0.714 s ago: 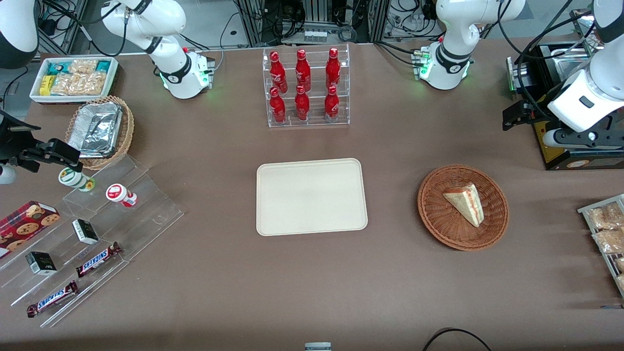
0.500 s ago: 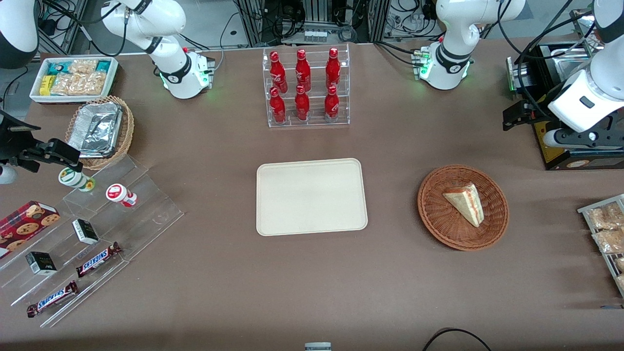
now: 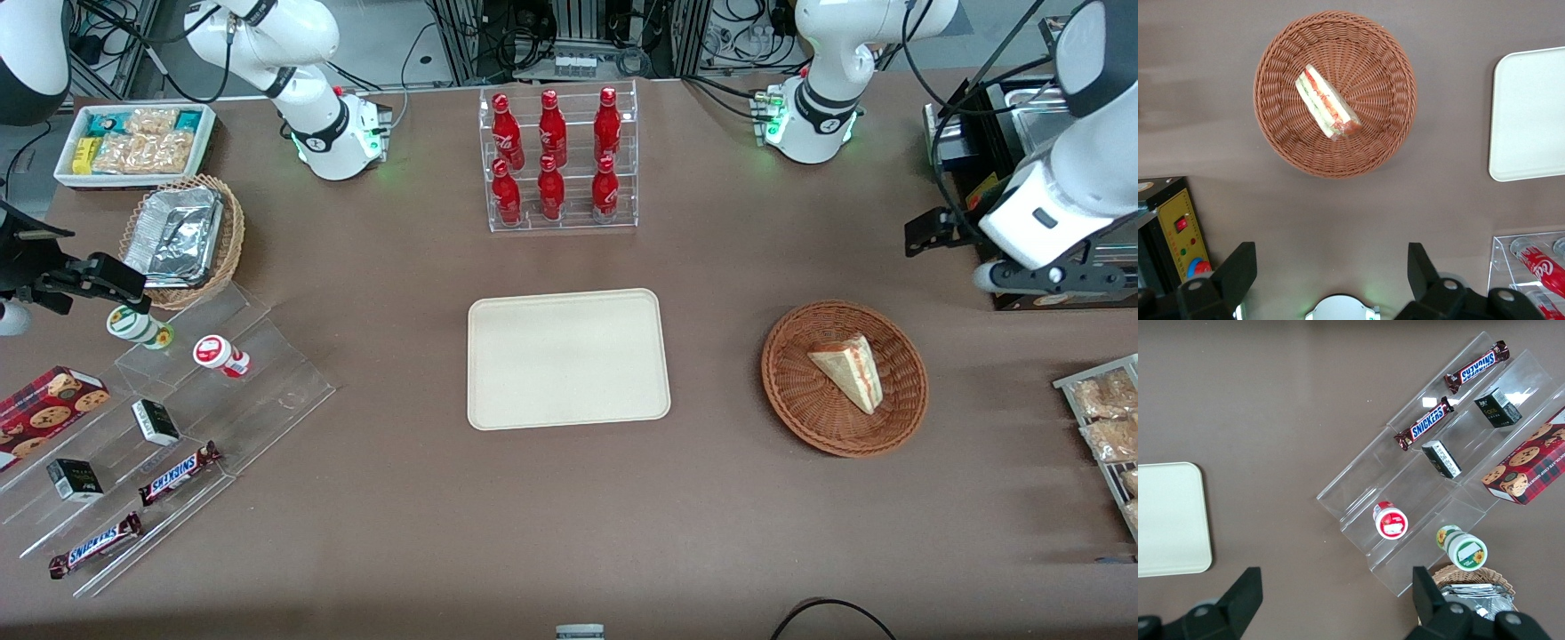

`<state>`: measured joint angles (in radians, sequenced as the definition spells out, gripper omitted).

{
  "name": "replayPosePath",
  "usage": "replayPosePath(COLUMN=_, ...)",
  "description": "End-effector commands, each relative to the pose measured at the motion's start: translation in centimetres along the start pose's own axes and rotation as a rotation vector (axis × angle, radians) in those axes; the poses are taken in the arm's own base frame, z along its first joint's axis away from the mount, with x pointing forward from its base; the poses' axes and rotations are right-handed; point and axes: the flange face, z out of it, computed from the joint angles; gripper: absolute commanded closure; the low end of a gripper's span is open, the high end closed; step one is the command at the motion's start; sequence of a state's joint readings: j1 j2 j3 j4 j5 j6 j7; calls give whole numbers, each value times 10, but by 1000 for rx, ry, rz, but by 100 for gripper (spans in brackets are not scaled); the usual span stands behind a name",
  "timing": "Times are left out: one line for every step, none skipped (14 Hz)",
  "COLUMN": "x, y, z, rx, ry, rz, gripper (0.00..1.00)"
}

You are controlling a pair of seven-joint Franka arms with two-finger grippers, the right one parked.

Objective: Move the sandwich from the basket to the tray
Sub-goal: 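Move the left gripper over the wicker basket above the sandwich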

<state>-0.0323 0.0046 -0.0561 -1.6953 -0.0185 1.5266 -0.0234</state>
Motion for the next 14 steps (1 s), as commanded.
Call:
replayPosePath(x=7, y=-2, z=28, rx=-7, ry=0, rz=9, gripper=0)
replayPosePath(x=9, y=-2, z=40, rx=-7, ry=3, rz=8, gripper=0)
replayPosePath(x=12, y=-4, z=52, rx=-7, ry=12, rz=4, gripper=0)
replayPosePath(x=15, y=-5, z=62, rx=-6, ry=21, rz=4, gripper=0)
replayPosePath(x=18, y=-5, z=75, rx=-6, ry=35, rz=3, gripper=0)
replayPosePath(x=19, y=-6, z=90, rx=-5, ry=47, rz=-2, gripper=0)
replayPosePath(x=21, y=-7, z=102, rx=-5, ry=61, rz=-8, gripper=0)
replayPosePath(x=23, y=-7, z=114, rx=-4, ry=70, rz=-10, gripper=0)
replayPosePath(x=27, y=-7, z=124, rx=-4, ry=75, rz=-11, gripper=0)
replayPosePath(x=32, y=-7, z=132, rx=-5, ry=68, rz=-12, gripper=0)
replayPosePath(x=35, y=-8, z=138, rx=-4, ry=65, rz=-13, gripper=0)
replayPosePath(x=38, y=-9, z=142, rx=-5, ry=71, rz=-15, gripper=0)
replayPosePath(x=39, y=-9, z=149, rx=-5, ry=63, rz=-16, gripper=0)
replayPosePath(x=42, y=-10, z=154, rx=-6, ry=63, rz=-19, gripper=0)
